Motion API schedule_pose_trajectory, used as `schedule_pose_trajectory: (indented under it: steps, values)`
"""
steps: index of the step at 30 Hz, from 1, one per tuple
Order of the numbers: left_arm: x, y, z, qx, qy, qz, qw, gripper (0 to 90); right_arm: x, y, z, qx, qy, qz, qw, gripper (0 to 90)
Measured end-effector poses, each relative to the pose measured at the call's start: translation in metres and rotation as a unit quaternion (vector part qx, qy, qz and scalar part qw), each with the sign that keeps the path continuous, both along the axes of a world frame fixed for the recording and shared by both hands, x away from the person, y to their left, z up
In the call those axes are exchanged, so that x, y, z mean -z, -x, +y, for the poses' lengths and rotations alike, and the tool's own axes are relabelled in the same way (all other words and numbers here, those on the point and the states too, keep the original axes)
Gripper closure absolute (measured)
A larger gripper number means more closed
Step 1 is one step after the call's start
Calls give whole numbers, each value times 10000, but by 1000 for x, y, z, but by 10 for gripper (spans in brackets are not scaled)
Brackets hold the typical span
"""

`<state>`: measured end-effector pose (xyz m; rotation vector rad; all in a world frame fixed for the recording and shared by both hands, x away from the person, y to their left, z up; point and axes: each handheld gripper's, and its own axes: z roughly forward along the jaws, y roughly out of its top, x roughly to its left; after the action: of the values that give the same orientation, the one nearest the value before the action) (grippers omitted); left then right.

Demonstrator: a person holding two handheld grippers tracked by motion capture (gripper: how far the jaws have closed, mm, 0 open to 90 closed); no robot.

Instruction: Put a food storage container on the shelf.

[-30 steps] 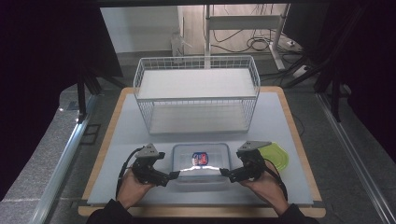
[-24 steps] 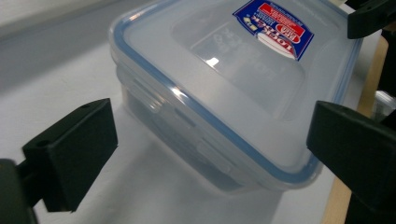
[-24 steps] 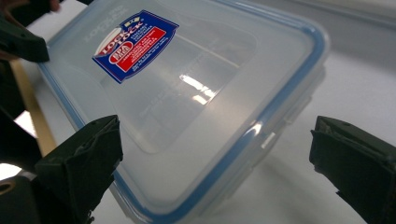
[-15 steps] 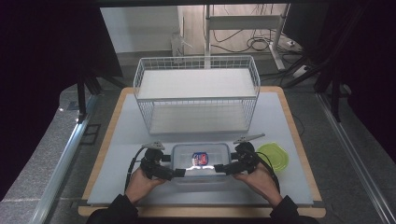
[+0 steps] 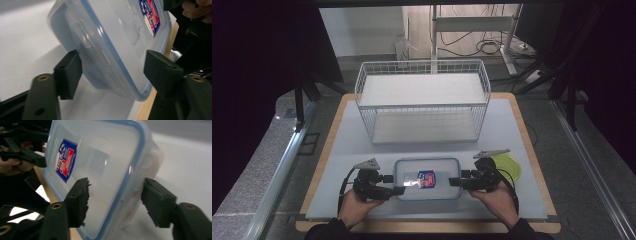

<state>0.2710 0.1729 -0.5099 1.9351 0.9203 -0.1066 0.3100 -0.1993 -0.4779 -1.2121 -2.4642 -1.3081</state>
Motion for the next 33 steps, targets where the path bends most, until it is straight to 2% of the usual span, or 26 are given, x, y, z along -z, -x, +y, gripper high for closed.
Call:
schedule_pose_trajectory:
  steps: [5, 8, 11, 13, 18, 20, 23, 27, 33]
  values:
    - [2, 0, 4, -84, 277, 63, 9996, 422, 0, 7, -8, -14, -145, 49, 9999, 495]
    - [3, 1, 6, -130, 400, 97, 9991, 439, 1, 9, -9, -23, -166, 84, 9998, 493]
    - [5, 0, 8, -135, 513, 176, 9984, 451, 8, 11, -10, -99, -180, 281, 9994, 468]
    - [4, 0, 8, -106, 506, 169, 9985, 462, 10, 12, -12, -32, -315, 301, 9990, 485]
    - [3, 2, 7, -216, 496, 146, 9984, 474, 8, 14, -12, 67, -360, 310, 9988, 515]
    - [1, 2, 7, -264, 464, 92, 9985, 489, 7, 14, -13, 121, -421, 268, 9987, 528]
    - [1, 2, 7, -338, 462, 78, 9983, 493, 5, 17, -11, 121, -361, 80, 9992, 530]
    - [-2, 2, 8, -369, 442, -22, 9983, 500, 4, 18, -10, 133, -381, -37, 9992, 530]
    - [-19, 3, 8, -401, 430, -266, 9979, 500, -8, 17, -10, 146, -509, -254, 9983, 530]
